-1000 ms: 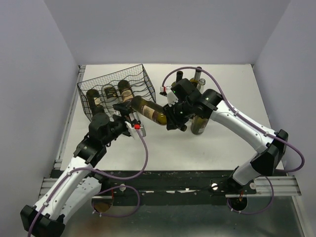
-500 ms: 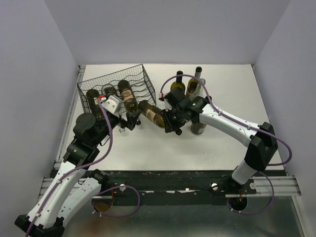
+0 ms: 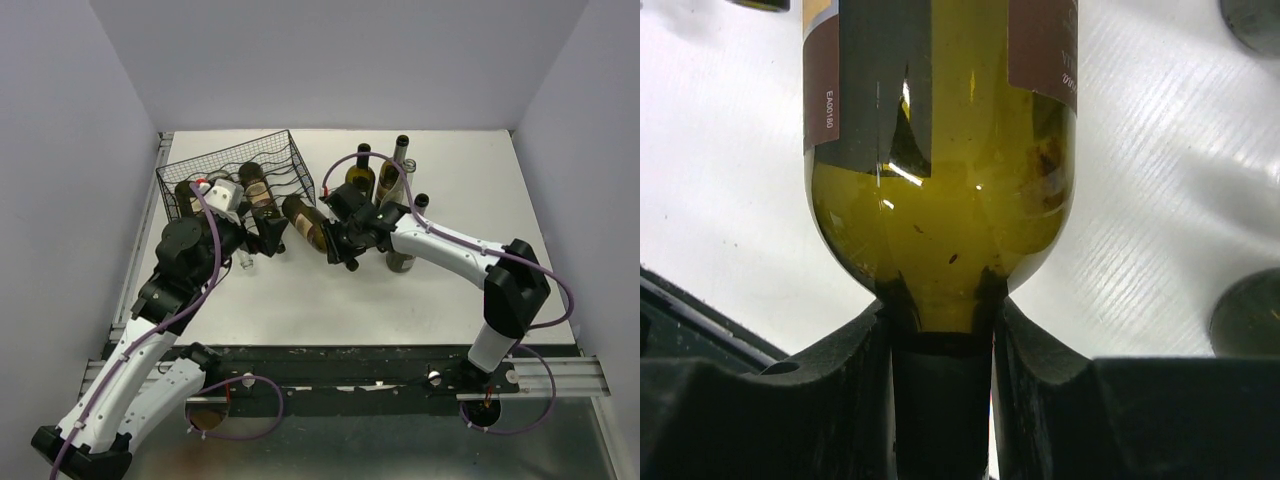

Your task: Put the wine bottle on the wine rack

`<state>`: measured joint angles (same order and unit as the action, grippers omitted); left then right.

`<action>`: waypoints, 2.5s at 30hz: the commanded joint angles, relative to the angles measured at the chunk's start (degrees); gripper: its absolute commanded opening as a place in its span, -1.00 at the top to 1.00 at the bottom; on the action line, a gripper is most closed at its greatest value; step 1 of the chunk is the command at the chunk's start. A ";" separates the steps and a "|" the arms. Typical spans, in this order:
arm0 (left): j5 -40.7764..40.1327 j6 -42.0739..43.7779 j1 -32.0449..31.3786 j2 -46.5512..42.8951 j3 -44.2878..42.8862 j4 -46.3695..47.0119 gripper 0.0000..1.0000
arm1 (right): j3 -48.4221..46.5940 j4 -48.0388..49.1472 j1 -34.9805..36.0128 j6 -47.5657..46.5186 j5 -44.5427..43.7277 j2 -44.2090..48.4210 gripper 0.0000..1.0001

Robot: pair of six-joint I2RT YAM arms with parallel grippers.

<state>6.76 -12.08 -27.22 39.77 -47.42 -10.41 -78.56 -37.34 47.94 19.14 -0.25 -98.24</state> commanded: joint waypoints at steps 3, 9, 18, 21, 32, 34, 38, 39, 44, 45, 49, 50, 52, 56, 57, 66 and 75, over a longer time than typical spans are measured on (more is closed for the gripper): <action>-2.81 0.38 0.15 -1.10 -0.92 -0.57 -0.97 | 1.83 14.39 0.31 2.83 -4.49 -0.38 0.99; -3.86 2.32 0.15 -0.92 -1.62 -2.15 -0.97 | 3.42 22.92 0.57 5.56 -4.40 -2.92 0.99; -5.44 3.81 0.15 -1.89 -2.33 -5.58 -0.97 | 1.75 34.08 1.01 7.67 -9.76 -10.13 0.99; -6.15 4.34 0.24 -2.50 -2.33 -6.63 -0.98 | -0.09 35.84 1.01 6.36 -12.22 -12.76 0.99; -7.82 4.78 0.15 -2.85 -2.77 -8.22 -0.97 | -6.42 41.82 1.01 2.84 -18.46 -21.29 0.99; -7.91 4.96 0.24 -2.68 -2.94 -8.39 -0.97 | -7.39 42.44 1.01 1.70 -18.82 -22.43 0.99; -8.17 5.22 0.24 -2.50 -3.12 -8.92 -0.97 | -9.76 42.62 1.01 -0.06 -20.31 -24.81 0.99; -8.17 5.31 0.24 -2.42 -3.21 -9.10 -0.97 | -10.20 42.44 1.01 -0.32 -20.75 -25.25 0.99; -8.26 5.40 0.24 -2.33 -3.29 -9.18 -0.97 | -14.42 39.37 1.01 -1.73 -23.65 -27.53 0.98; -8.26 5.40 0.33 -2.24 -3.29 -9.27 -0.98 | -15.29 38.76 1.01 -1.99 -24.09 -27.97 0.97; -8.35 5.40 0.24 -2.33 -3.12 -9.36 -0.98 | -17.84 37.52 1.01 -3.05 -24.45 -29.64 0.84; -8.35 5.40 0.24 -2.33 -3.12 -9.45 -0.97 | -18.20 35.60 1.01 -3.23 -24.36 -29.82 0.78; -8.61 5.40 0.24 -2.42 -3.03 -9.62 -0.97 | -18.73 34.97 1.01 -3.58 -24.36 -30.35 0.68; -8.70 5.40 0.33 -2.68 -2.77 -9.89 -0.97 | -19.43 33.92 1.01 -3.84 -24.27 -31.22 0.43; -8.79 5.40 0.24 -2.77 -2.68 -10.06 -0.98 | -19.69 33.57 1.01 -3.93 -24.27 -31.40 0.39; -9.31 5.66 0.24 -2.94 -2.94 -10.50 -0.97 | -22.68 29.88 1.01 -3.58 -23.74 -32.55 -0.14; -10.28 6.98 0.24 -3.47 -4.26 -11.47 -0.98 | -21.46 27.59 1.01 -3.14 -23.13 -27.72 -0.52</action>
<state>-1.85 -6.33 -27.11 37.19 -49.21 -20.34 -98.96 -10.00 48.69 15.59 -22.02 -130.17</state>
